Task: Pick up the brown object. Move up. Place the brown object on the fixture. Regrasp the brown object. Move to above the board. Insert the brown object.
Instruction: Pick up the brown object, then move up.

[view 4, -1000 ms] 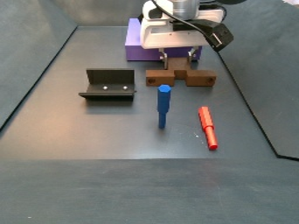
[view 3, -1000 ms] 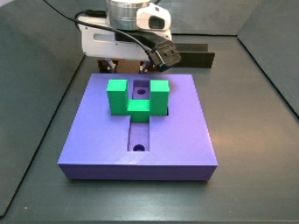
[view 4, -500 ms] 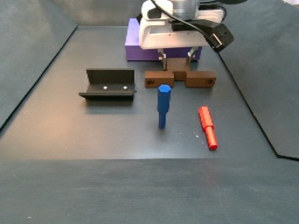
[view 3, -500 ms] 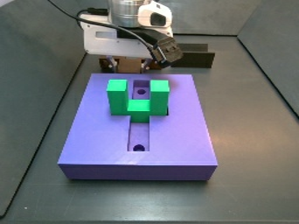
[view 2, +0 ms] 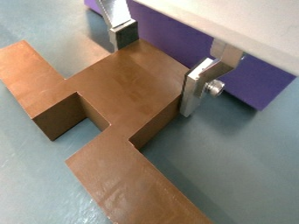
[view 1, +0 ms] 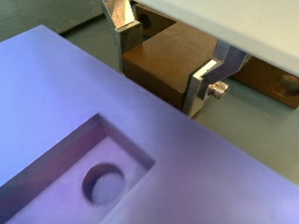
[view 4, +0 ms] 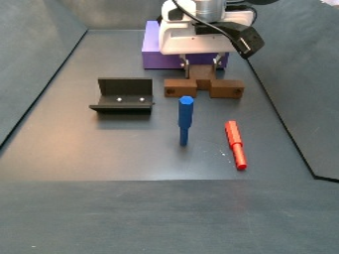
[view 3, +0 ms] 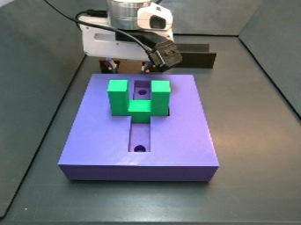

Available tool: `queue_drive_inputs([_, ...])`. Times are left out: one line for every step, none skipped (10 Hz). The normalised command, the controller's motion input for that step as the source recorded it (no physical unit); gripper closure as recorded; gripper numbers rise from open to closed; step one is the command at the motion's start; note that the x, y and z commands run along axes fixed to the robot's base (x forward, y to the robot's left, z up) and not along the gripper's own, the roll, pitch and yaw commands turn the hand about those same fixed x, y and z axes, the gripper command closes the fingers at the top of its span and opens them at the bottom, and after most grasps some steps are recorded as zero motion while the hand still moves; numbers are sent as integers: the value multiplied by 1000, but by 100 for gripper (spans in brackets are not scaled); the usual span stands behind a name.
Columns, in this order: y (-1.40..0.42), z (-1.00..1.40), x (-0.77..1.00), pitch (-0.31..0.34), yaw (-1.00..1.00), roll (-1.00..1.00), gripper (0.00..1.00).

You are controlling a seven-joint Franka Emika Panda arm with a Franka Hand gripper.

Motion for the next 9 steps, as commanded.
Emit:
queue_drive_inputs([0, 0, 0, 0, 0, 0, 100])
queue_drive_inputs([0, 0, 0, 0, 0, 0, 100])
queue_drive_inputs([0, 0, 0, 0, 0, 0, 100])
queue_drive_inputs([0, 0, 0, 0, 0, 0, 100])
queue_drive_inputs([0, 0, 0, 0, 0, 0, 100])
queue_drive_inputs([0, 833, 0, 0, 0, 0, 100])
queue_drive_inputs([67, 831, 7, 5, 37, 11, 100])
queue_drive_inputs([77, 692, -38, 55, 43, 8, 100])
queue_drive_inputs([14, 322, -8, 43, 20, -30, 100])
